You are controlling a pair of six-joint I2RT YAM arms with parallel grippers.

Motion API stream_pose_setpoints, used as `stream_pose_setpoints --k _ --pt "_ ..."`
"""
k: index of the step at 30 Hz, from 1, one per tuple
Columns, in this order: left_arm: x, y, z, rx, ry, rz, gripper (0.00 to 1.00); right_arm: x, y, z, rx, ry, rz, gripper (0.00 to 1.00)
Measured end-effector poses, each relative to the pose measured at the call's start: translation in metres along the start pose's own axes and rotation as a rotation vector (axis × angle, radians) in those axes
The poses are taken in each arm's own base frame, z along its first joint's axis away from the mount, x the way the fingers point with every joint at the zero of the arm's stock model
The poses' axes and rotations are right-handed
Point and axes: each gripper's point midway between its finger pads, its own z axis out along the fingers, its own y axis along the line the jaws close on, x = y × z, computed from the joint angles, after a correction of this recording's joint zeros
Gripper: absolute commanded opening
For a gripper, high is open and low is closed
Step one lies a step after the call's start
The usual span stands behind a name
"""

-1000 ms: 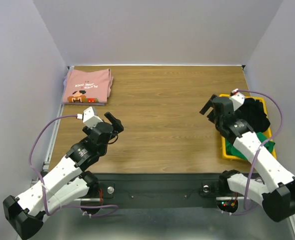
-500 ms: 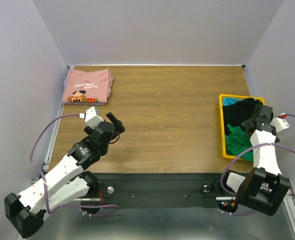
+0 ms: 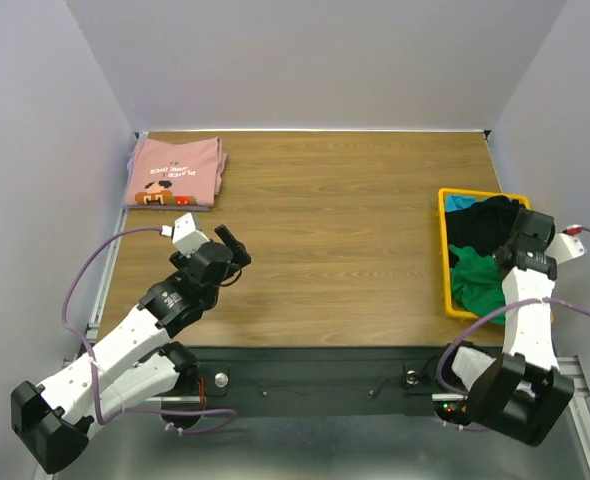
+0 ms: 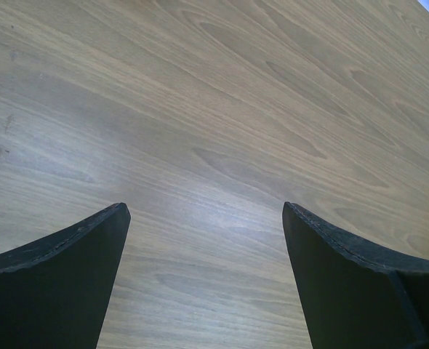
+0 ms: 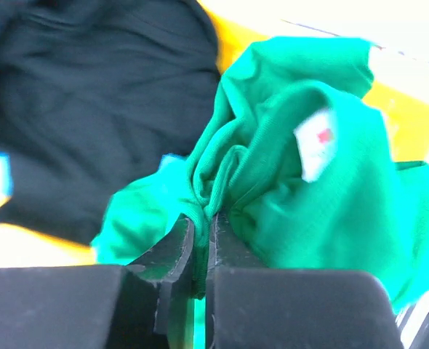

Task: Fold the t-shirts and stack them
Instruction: Grab the tshirt from the pile, then move the tshirt to the center of the board

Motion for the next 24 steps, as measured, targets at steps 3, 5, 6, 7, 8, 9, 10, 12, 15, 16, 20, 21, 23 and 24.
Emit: stream_pose_setpoints --k 3,5,6,7,8,9,10,12,15,16,20,21,23,24 --pt "-0.002 0.000 -0.001 0.005 -0.007 -0.006 0.99 -0.023 0.015 -0.027 -0.105 -0.043 0.014 0.00" --pt "-0.004 -0.001 -0.003 0.010 -0.011 -0.011 0.99 -0.042 0.033 -0.047 -0.192 -0.063 0.020 0.01" --pt "-0.005 -0.001 -0.003 0.013 -0.013 -0.014 0.98 -0.050 0.041 -0.056 -0.229 -0.072 0.021 0.00" --pt "-0.006 -0.001 -0.004 0.015 -0.016 -0.017 0.99 -0.065 0.054 -0.070 -0.288 -0.091 0.026 0.00" --pt "-0.006 -0.001 -0.005 0.017 -0.017 -0.019 0.99 -0.078 0.066 -0.085 -0.341 -0.104 0.027 0.00" --pt "-0.007 -0.002 -0.005 0.020 -0.019 -0.021 0.98 -0.091 0.076 -0.099 -0.388 -0.119 0.027 0.00" --pt "-0.007 -0.001 -0.006 0.021 -0.020 -0.022 0.99 -0.105 0.087 -0.112 -0.435 -0.138 0.027 0.00" --pt "-0.008 -0.001 -0.007 0.022 -0.023 -0.024 0.99 -0.126 0.106 -0.136 -0.522 -0.166 0.019 0.01" --pt "-0.010 -0.001 -0.007 0.025 -0.026 -0.030 0.99 -0.141 0.138 -0.172 -0.691 -0.142 -0.030 0.00" --pt "-0.010 -0.001 -0.008 0.025 -0.027 -0.032 0.99 -0.145 0.151 -0.183 -0.752 -0.129 -0.050 0.00" --pt "-0.011 -0.002 -0.009 0.030 -0.032 -0.045 0.98 -0.137 0.208 -0.234 -1.016 -0.058 -0.171 0.00" --pt "-0.012 -0.002 -0.009 0.031 -0.033 -0.050 0.98 -0.129 0.222 -0.247 -1.072 -0.040 -0.208 0.00" --pt "-0.013 -0.002 -0.009 0.028 -0.037 -0.057 0.98 -0.090 0.261 -0.291 -1.236 0.029 -0.330 0.00" --pt "-0.013 -0.001 -0.009 0.025 -0.038 -0.061 0.99 -0.068 0.277 -0.312 -1.313 0.063 -0.394 0.00"
